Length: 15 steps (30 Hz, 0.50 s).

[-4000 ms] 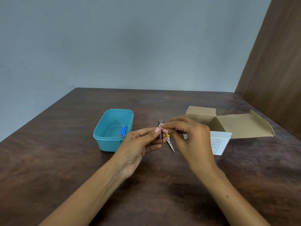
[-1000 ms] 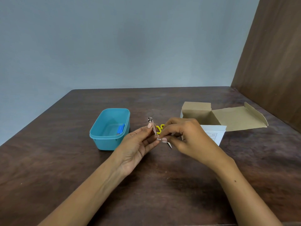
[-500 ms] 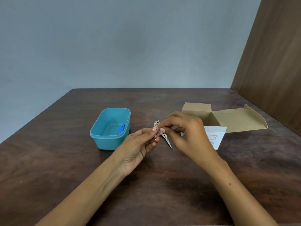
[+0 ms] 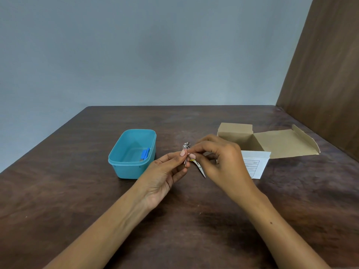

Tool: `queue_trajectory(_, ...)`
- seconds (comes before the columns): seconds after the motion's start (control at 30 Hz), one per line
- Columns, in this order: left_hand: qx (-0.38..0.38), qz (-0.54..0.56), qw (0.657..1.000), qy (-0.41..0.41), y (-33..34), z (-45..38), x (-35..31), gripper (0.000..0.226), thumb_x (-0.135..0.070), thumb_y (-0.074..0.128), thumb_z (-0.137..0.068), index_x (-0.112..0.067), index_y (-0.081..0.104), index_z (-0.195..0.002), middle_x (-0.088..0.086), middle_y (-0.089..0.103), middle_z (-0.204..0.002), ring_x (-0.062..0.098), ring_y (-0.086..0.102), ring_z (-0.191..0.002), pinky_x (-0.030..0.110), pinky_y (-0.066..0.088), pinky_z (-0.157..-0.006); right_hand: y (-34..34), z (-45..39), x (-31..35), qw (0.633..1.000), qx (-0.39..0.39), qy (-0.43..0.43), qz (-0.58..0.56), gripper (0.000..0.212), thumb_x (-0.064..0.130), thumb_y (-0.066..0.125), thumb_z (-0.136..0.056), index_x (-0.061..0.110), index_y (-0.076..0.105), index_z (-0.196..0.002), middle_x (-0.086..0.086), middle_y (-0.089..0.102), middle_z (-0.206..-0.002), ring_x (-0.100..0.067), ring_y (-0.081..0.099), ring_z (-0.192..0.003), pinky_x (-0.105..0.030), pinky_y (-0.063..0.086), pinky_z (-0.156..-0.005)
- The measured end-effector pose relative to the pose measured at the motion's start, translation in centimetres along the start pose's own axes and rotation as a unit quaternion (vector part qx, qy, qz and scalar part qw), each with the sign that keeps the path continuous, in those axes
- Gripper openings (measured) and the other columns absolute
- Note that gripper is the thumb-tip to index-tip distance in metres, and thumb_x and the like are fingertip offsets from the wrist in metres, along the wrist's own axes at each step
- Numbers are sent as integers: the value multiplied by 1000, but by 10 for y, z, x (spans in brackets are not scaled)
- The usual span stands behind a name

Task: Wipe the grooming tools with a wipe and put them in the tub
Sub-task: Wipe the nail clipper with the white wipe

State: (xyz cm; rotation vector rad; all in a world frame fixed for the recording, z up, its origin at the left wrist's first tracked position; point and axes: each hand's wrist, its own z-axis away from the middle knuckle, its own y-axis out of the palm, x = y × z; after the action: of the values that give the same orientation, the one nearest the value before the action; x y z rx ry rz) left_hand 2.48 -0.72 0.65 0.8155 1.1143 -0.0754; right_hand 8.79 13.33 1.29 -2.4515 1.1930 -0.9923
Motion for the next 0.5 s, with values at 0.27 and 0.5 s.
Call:
queue_trajectory(0.27, -36, 1, 999, 8, 1, -1, 0, 15, -20, 69, -65, -10, 69, -77, 1, 68, -68, 4, 63, -56, 14, 55, -57, -3, 1, 0, 993, 63, -69, 74, 12, 8, 65, -82, 13, 74, -87, 1, 64, -86, -3, 56, -71, -11, 43, -63)
queue_trajectory(0.5, -59, -88, 992, 63, 2, -3, 5, 14, -23, 68, -74, -10, 70, -80, -2, 67, -63, 4, 57, -56, 15, 52, -53, -2, 2, -3, 992, 85, -56, 81, 13, 9, 67, -80, 18, 74, -85, 4, 63, -85, -7, 60, -71, -24, 50, -60)
